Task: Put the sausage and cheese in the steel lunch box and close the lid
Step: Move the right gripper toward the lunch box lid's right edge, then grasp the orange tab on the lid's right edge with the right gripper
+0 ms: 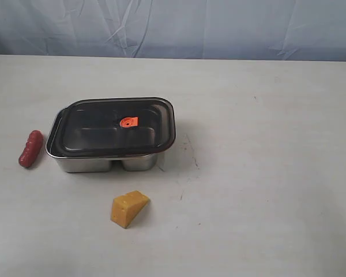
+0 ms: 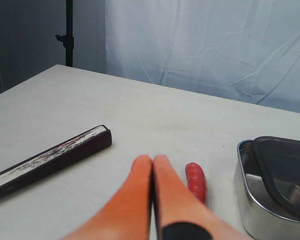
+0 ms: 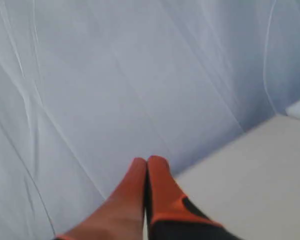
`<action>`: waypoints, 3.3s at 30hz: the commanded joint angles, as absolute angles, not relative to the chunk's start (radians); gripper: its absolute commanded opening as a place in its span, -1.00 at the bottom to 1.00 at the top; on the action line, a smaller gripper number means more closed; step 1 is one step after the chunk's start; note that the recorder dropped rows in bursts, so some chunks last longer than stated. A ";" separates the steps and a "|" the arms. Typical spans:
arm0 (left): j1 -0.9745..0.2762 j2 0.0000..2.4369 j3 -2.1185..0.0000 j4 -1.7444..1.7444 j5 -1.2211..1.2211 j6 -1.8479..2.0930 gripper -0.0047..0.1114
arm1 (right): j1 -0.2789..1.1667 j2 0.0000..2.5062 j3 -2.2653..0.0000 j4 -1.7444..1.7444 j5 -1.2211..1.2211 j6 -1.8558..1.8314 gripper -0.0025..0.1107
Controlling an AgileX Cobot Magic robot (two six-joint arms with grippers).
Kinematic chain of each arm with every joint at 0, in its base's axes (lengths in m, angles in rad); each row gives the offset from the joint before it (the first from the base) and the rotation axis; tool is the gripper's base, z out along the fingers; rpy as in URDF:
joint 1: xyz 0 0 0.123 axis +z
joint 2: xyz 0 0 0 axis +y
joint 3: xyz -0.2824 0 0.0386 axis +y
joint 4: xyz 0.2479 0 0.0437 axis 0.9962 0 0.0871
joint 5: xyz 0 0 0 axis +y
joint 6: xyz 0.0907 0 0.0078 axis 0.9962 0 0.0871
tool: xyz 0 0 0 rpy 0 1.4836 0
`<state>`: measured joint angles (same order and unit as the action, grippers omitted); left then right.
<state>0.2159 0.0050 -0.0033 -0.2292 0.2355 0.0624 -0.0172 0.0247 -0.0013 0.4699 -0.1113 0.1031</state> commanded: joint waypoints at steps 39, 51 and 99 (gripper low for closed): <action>0.207 0.000 0.000 -0.222 0.234 0.060 -0.92 | 0.169 1.517 -1.059 -0.031 0.168 0.414 -0.97; 0.207 0.000 0.000 -0.222 0.234 0.060 -0.92 | 0.217 2.008 -1.476 0.995 0.784 -0.645 -0.97; 0.207 0.000 0.000 -0.222 0.234 0.060 -0.92 | 0.380 2.397 -1.651 1.241 1.221 -0.703 0.02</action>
